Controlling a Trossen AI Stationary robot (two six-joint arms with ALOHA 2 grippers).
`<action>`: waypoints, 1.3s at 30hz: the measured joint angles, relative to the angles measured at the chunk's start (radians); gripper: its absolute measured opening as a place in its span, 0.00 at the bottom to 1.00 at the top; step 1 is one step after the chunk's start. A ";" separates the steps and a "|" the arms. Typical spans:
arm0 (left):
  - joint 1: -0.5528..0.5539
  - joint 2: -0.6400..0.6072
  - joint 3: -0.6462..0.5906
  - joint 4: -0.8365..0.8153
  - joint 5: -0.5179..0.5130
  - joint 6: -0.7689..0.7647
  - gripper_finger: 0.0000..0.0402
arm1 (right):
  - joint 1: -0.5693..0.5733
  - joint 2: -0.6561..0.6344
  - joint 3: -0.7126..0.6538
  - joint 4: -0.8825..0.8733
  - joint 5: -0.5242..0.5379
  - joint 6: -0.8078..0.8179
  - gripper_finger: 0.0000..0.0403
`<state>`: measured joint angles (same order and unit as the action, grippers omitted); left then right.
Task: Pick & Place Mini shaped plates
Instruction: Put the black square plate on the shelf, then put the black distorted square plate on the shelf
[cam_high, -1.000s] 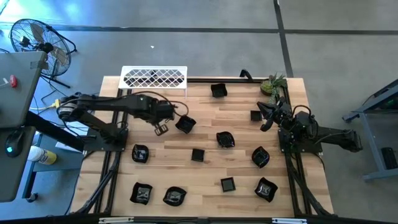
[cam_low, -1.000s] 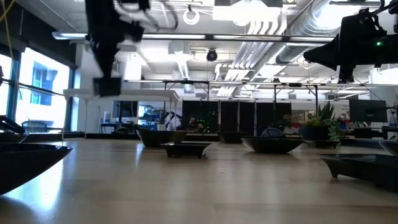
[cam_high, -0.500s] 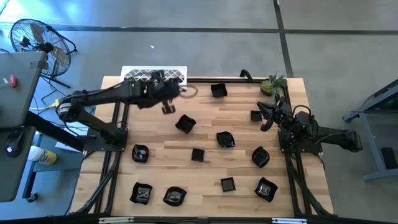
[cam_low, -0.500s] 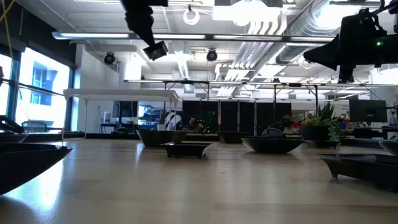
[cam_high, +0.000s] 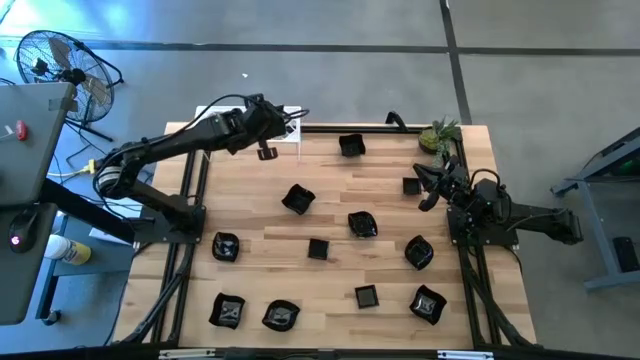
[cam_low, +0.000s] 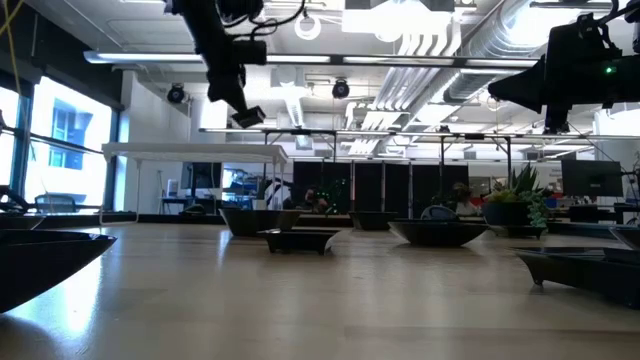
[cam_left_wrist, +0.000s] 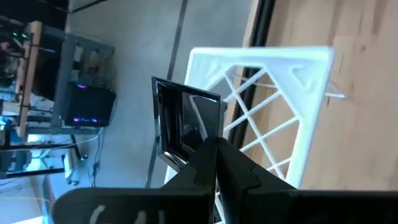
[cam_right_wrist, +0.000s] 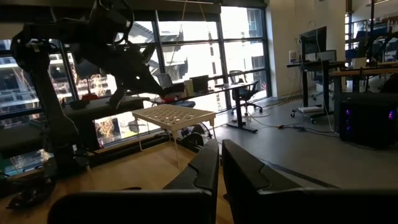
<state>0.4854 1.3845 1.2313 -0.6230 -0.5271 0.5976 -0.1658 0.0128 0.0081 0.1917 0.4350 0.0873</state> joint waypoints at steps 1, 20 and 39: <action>0.003 0.010 -0.001 0.007 0.006 0.001 0.00 | 0.000 0.000 0.000 0.000 0.000 0.001 0.04; 0.013 0.172 -0.002 0.046 -0.074 0.025 0.00 | 0.000 0.000 0.000 0.000 0.000 0.000 0.04; 0.012 0.172 0.072 -0.042 -0.001 -0.086 0.22 | 0.000 0.000 0.000 0.000 0.000 0.001 0.04</action>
<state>0.4973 1.5566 1.3033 -0.6653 -0.5280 0.5120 -0.1658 0.0128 0.0080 0.1917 0.4349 0.0880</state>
